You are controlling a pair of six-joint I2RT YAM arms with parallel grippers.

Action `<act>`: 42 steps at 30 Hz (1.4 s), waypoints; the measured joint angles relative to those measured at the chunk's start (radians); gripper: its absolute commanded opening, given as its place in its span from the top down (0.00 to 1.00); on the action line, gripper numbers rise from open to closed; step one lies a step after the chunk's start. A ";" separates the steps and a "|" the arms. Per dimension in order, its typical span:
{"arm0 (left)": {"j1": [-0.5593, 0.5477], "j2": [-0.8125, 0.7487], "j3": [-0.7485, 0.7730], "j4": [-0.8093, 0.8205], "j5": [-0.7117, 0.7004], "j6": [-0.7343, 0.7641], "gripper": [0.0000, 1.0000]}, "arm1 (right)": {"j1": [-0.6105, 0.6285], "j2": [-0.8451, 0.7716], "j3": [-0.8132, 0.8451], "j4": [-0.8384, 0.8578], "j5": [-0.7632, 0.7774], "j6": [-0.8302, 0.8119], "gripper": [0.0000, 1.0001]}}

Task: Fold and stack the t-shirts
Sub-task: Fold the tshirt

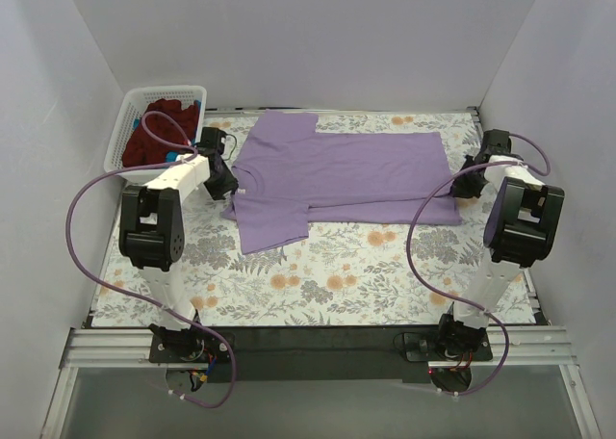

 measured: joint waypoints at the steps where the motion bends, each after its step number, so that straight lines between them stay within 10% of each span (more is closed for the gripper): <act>1: 0.001 -0.001 0.000 0.003 -0.002 -0.003 0.57 | 0.002 0.000 0.002 0.000 0.000 -0.006 0.57; 10: -0.007 -0.172 -0.089 0.010 -0.031 0.019 0.40 | 0.083 -0.141 0.005 -0.050 0.079 -0.034 0.19; 19: -0.319 -0.498 -0.323 -0.021 -0.098 -0.026 0.37 | 0.377 -0.515 -0.208 -0.052 0.094 -0.036 0.18; 27: -0.448 -0.443 -0.441 -0.062 -0.154 -0.105 0.39 | 0.571 -0.689 -0.444 -0.033 0.002 -0.023 0.17; 42: -0.461 -0.256 -0.415 0.002 -0.236 -0.141 0.82 | 0.680 -0.861 -0.677 0.005 -0.032 0.023 0.18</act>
